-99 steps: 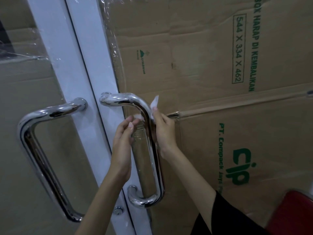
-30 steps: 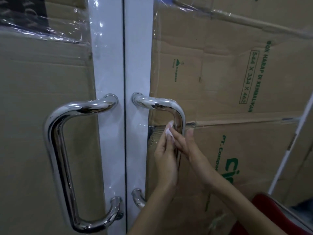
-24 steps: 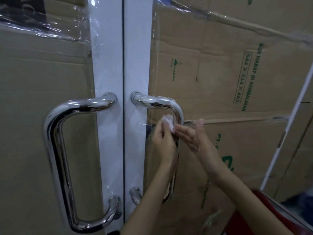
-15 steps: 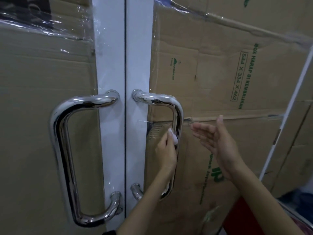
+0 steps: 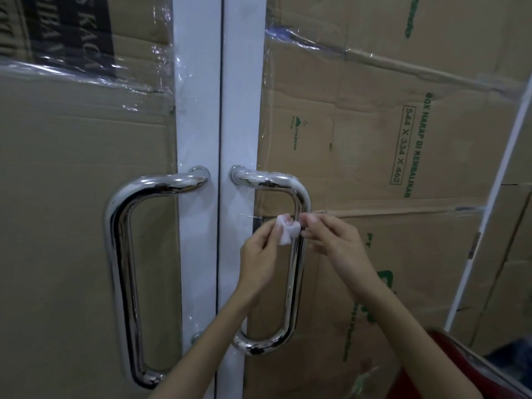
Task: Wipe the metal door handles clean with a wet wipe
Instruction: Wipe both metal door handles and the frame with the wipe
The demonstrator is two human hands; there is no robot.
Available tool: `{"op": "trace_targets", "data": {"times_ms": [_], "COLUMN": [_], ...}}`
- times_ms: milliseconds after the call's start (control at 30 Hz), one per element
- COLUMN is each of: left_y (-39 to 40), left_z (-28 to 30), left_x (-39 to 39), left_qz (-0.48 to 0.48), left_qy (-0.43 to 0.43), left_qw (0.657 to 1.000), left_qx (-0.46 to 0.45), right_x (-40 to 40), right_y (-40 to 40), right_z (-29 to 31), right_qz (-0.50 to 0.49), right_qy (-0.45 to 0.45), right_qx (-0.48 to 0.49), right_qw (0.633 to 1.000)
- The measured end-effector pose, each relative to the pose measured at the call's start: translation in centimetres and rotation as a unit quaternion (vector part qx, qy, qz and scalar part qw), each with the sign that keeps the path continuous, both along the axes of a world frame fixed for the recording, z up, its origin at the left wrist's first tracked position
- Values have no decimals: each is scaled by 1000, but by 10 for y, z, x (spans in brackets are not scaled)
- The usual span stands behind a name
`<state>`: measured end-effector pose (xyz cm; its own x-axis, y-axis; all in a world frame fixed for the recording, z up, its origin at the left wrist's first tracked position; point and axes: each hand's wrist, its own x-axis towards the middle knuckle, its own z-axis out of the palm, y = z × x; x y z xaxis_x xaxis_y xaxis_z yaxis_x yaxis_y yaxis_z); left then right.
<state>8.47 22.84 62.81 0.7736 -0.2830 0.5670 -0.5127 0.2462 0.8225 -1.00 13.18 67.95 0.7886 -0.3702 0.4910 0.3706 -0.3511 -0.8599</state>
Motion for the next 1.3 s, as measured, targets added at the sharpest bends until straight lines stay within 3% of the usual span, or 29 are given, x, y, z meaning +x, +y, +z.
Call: {"op": "trace_targets", "data": {"times_ms": [100, 200, 367, 567, 733, 867, 1033, 1100, 1233, 1300], "left_y": [2, -3, 6, 30, 37, 46, 53, 50, 41, 41], "left_z": [32, 43, 53, 73, 88, 81, 70, 69, 67, 64], "left_x": [-24, -35, -34, -10, 1, 0, 2, 2, 6, 6], "left_qz": [-42, -53, -86, 54, 107, 104, 100, 100, 129, 135], "left_qy": [-49, -69, -88, -150, -144, -123, -107, -105, -112, -111], "left_qw": [996, 995, 992, 987, 983, 986, 989, 989, 985, 984], "left_qx": [-61, -50, 11, -35, -36, -43, -18, -21, -24, -20], "right_x": [4, 8, 8, 44, 92, 92, 98, 91, 81, 82], "right_y": [14, 17, -7, -36, -11, -22, -40, -29, 1, -8], "right_z": [13, 23, 35, 70, 44, 27, 27, 30, 3, -13], "right_qz": [119, 148, 132, -15, -17, 15, -74, -144, -113, -100], "right_qy": [-27, -65, -77, -181, -113, -144, 38, -16, -207, -238], "right_qx": [122, 188, 150, 66, -98, 43, -34, -119, -267, -258], "right_qw": [985, 969, 977, 981, 989, 989, 996, 982, 934, 931]}}
